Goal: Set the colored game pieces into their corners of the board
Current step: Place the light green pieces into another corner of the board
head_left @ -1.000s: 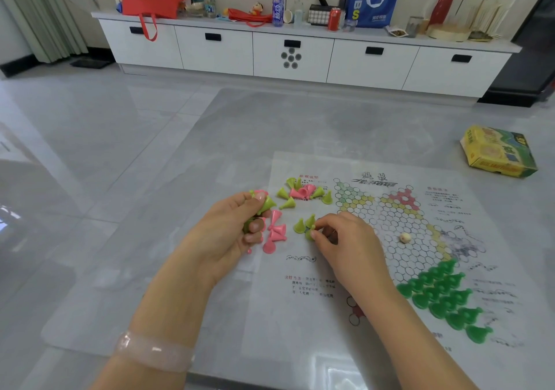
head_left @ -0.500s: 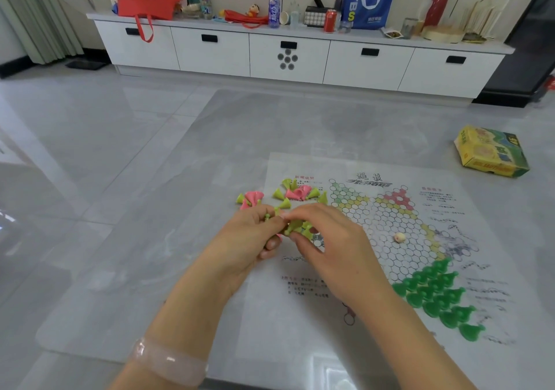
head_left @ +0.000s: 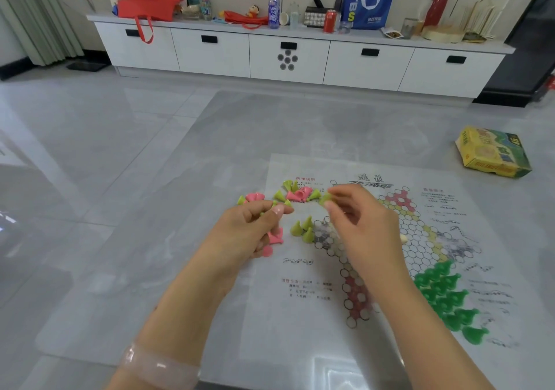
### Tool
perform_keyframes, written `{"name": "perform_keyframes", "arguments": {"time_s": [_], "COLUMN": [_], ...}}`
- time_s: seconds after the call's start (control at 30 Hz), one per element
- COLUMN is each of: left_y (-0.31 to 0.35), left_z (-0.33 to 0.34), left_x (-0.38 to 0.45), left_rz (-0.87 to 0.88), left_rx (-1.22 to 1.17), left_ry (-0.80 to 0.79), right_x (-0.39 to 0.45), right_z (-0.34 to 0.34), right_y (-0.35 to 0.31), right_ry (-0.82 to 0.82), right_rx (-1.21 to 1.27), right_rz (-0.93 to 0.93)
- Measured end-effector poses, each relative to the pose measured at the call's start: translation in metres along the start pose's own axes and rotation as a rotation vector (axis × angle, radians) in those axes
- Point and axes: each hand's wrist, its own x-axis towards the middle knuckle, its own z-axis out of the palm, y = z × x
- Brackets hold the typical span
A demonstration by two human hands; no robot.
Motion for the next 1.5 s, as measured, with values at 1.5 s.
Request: {"name": "perform_keyframes", "arguments": {"time_s": [1.5], "left_y": [-0.004], "left_z": [-0.003], "left_x": [0.002], "left_rz": [0.046], "left_rx": [0.097], "left_ry": [-0.029], "right_x": [0.003], "right_z": [0.008], "right_y": [0.001], "right_ry": [-0.095], "right_rx": [-0.090], "right_rz": [-0.032]}}
